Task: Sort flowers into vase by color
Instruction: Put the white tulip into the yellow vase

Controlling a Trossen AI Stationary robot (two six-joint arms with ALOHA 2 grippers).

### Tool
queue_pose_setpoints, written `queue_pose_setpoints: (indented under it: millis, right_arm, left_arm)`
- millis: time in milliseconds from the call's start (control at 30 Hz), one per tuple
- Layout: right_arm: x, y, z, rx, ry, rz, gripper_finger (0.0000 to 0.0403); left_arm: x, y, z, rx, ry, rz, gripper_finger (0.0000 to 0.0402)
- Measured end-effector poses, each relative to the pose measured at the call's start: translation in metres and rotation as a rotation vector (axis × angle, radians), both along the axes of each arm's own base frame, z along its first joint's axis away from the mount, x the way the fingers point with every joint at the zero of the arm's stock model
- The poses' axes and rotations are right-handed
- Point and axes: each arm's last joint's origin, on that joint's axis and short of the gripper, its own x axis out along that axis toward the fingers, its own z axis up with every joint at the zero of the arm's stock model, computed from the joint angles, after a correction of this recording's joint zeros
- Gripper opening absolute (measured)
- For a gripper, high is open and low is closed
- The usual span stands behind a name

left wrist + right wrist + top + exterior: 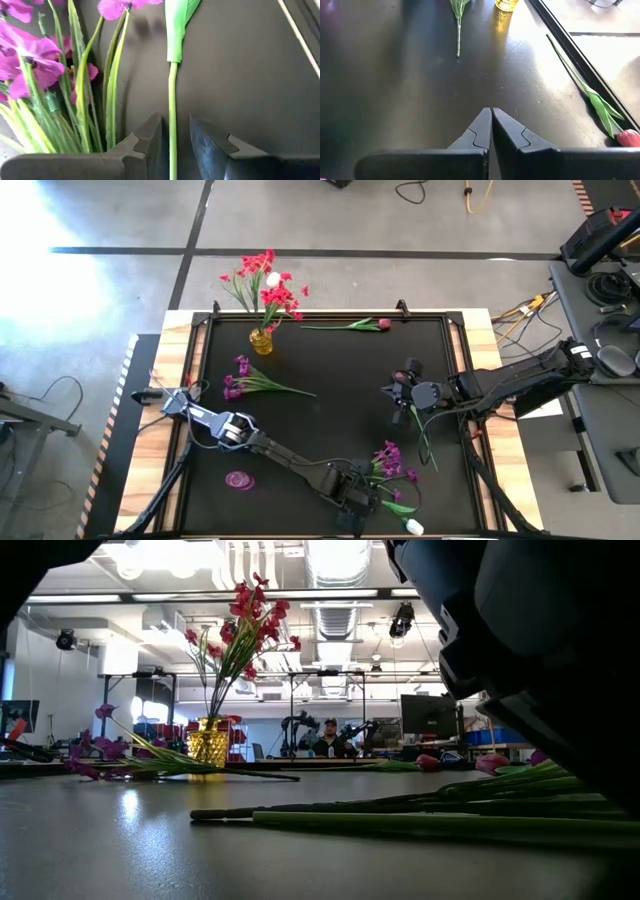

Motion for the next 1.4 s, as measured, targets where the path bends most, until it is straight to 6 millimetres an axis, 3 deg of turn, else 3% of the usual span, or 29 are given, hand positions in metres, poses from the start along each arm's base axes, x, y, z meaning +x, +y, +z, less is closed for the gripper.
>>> queue_pose_setpoints:
  millis: [167,367,500,767,1067,1400]
  right_arm:
    - [0.000,0.000,0.000,0.000,-0.001,0.000,0.0009]
    - [0.000,0.000,0.000,0.000,0.000,0.000,0.0009]
    - [0.000,0.000,0.000,-0.001,0.000,0.001,0.0009]
    - [-0.003,-0.001,0.003,-0.015,-0.007,0.014,0.0009]
    - [-0.018,-0.003,0.022,-0.025,-0.105,0.020,0.0009]
    - [-0.032,-0.007,0.037,-0.026,-0.187,0.030,0.0009]
  left_arm:
    - [0.003,0.003,-0.002,-0.012,0.000,0.007,0.0071]
    - [0.005,0.005,-0.004,-0.042,-0.003,0.000,0.0007]
    - [0.004,0.006,0.000,0.005,-0.023,0.023,0.0003]
    - [-0.007,0.001,0.052,0.053,-0.124,0.059,0.0001]
    - [-0.022,-0.008,0.078,0.112,-0.177,0.108,0.0000]
    - [-0.023,-0.014,0.048,0.134,-0.178,0.086,0.0000]
